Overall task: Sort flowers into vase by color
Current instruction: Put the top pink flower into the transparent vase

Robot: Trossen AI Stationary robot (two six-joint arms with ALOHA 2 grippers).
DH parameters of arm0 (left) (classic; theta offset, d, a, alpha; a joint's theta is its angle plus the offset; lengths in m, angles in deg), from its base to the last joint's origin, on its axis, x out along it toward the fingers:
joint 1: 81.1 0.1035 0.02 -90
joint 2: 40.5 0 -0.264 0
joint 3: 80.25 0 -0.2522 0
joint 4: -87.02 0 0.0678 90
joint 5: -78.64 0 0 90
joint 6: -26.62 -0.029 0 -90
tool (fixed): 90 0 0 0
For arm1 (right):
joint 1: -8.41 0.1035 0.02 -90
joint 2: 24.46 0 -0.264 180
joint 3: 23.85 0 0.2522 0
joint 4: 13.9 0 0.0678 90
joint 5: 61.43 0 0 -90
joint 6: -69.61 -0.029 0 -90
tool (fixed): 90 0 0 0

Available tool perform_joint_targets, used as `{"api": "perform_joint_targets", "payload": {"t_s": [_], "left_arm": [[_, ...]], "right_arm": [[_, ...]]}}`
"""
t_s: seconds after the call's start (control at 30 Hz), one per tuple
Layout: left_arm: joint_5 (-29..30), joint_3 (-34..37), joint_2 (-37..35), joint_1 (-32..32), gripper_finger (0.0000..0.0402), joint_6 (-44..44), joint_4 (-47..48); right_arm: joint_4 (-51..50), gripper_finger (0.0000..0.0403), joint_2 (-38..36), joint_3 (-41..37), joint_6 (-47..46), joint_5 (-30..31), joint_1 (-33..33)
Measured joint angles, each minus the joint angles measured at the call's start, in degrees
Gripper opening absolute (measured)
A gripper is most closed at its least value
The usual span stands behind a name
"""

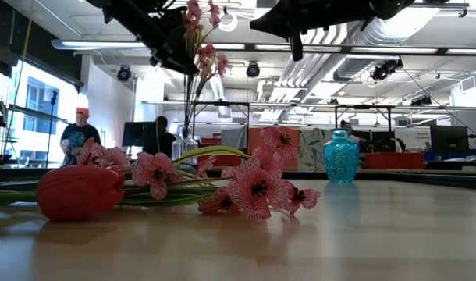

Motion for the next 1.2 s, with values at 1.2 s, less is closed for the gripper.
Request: {"api": "perform_joint_targets", "payload": {"t_s": [1.2], "left_arm": [[8.1,0.0,0.7,-3.0,0.0145,5.5,-3.1]], "right_arm": [[-0.3,0.0,0.0,-0.1,3.5,-0.1,-0.2]]}}
